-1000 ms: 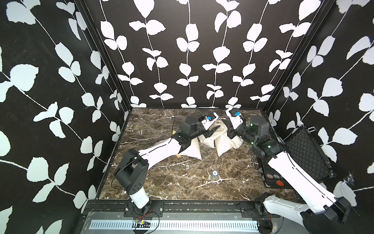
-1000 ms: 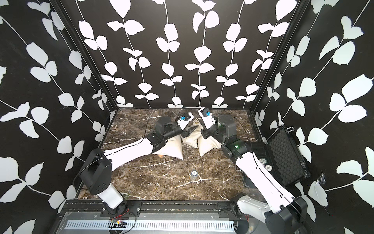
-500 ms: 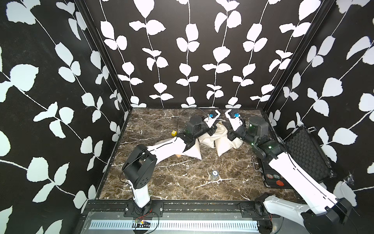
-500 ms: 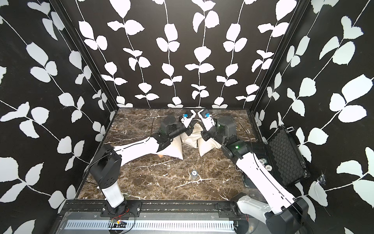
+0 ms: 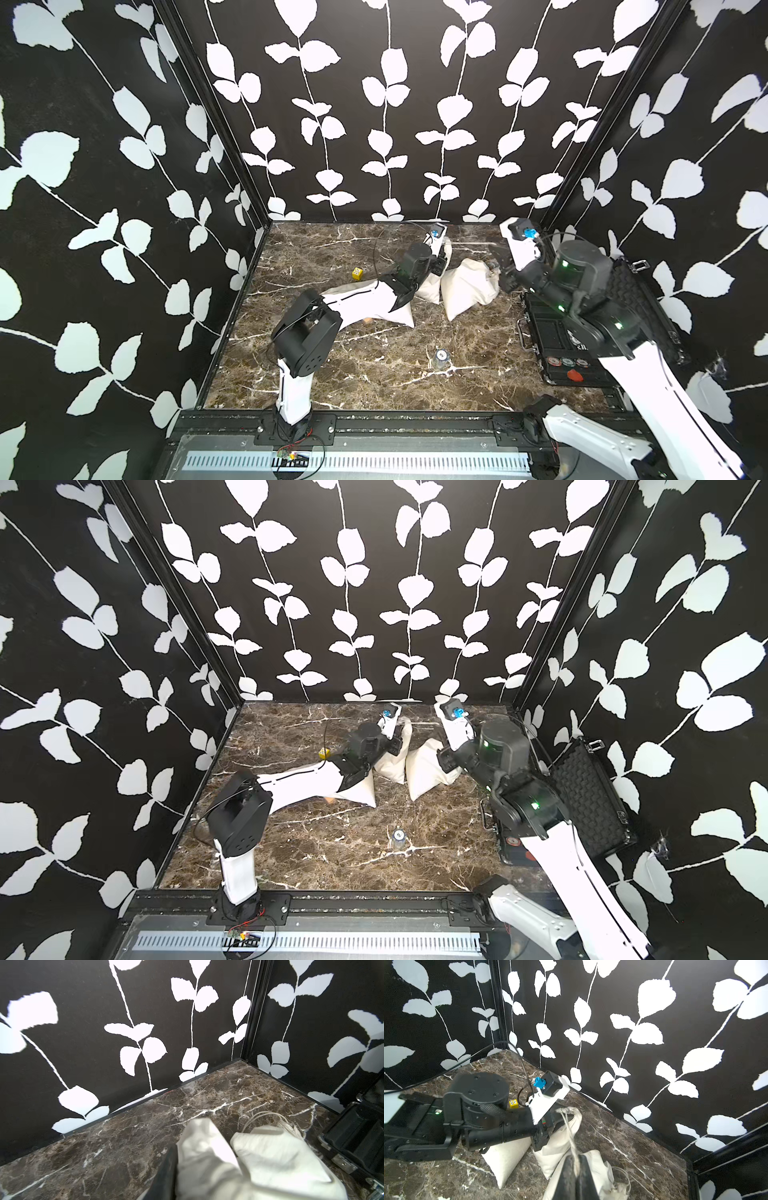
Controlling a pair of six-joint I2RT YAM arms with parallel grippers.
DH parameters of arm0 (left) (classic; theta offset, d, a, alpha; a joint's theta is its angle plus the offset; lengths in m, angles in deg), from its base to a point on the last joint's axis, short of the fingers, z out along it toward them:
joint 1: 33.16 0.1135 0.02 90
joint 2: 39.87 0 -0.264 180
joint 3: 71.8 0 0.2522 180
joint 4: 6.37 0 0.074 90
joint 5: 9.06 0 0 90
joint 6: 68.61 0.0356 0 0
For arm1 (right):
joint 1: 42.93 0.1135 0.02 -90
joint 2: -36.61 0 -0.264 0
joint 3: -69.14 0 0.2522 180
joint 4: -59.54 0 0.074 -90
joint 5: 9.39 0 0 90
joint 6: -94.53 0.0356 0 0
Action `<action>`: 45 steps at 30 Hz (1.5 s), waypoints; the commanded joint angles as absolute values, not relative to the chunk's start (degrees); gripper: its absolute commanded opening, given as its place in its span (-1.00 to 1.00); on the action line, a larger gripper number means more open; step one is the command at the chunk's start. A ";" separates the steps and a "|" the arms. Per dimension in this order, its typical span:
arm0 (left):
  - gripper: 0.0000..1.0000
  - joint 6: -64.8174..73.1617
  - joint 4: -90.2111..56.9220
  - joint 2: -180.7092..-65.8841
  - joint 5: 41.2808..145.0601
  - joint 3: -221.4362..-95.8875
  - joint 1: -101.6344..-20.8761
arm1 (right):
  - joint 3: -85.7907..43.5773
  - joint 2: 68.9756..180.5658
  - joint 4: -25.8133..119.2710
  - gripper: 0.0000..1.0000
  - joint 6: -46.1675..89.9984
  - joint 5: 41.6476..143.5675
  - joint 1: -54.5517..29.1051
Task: Close the soil bag
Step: Frap the soil bag at the center of the board.
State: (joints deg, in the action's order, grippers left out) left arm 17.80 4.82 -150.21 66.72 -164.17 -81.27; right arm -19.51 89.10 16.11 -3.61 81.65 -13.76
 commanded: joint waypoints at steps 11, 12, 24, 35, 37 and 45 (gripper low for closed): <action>-0.69 6.04 -16.93 -155.52 59.23 -158.83 -70.93 | -20.21 79.65 29.85 -1.00 -3.16 73.52 -13.48; -0.59 7.16 -15.83 -154.68 60.70 -158.03 -70.87 | -20.20 81.38 30.49 -1.00 -2.67 75.59 -13.48; 0.57 17.91 2.31 -132.71 84.46 -146.92 -71.79 | -25.60 100.43 34.19 -1.00 1.14 90.45 -13.40; 0.80 26.16 -3.08 -122.94 93.36 -154.49 -76.77 | -30.37 105.38 33.47 -1.00 1.49 97.23 -13.13; 0.78 26.94 -4.19 -124.03 95.62 -157.73 -77.28 | -30.66 105.34 33.63 -1.00 1.46 97.56 -12.97; 0.24 28.37 -8.76 -131.73 94.41 -172.10 -77.66 | -31.50 104.76 32.18 -1.00 1.05 98.84 -12.67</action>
State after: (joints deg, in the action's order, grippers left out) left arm 27.02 -5.91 -130.17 94.02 -168.52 -77.49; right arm -29.85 105.66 30.45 0.78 97.43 -13.17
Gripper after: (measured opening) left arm 0.649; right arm 0.046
